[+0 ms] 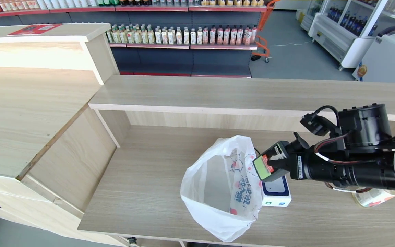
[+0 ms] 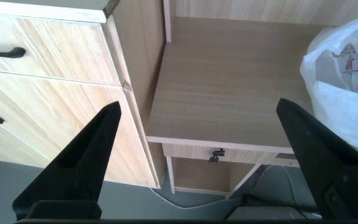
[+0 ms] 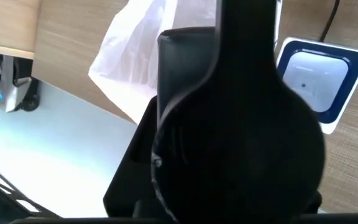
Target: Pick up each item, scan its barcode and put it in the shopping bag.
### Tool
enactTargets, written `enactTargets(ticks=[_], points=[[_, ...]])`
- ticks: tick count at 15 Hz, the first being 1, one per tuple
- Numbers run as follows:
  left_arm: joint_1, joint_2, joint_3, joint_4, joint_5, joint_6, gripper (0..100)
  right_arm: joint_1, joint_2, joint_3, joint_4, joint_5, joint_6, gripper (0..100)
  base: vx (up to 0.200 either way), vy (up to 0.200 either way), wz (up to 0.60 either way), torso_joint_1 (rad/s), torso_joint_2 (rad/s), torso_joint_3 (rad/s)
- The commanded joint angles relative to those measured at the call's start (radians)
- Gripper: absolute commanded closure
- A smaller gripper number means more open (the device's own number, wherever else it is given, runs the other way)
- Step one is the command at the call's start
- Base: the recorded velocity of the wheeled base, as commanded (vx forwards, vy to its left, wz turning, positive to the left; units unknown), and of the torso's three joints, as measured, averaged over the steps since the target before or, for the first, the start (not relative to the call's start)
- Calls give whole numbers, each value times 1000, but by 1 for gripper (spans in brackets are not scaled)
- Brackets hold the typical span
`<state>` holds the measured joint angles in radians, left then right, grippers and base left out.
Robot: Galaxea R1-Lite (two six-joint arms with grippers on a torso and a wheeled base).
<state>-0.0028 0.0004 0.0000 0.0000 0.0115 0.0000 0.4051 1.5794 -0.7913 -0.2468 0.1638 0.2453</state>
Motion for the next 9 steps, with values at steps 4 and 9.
enactTargets(ticks=[4, 9], points=[[0, 0, 0, 0, 1, 0, 0, 34, 303, 0, -158, -55, -216, 100, 0, 0, 0, 0, 0, 0], [0, 0, 0, 0, 1, 0, 0, 43, 545, -48, -451, -73, -455, 100, 0, 0, 0, 0, 0, 0]])
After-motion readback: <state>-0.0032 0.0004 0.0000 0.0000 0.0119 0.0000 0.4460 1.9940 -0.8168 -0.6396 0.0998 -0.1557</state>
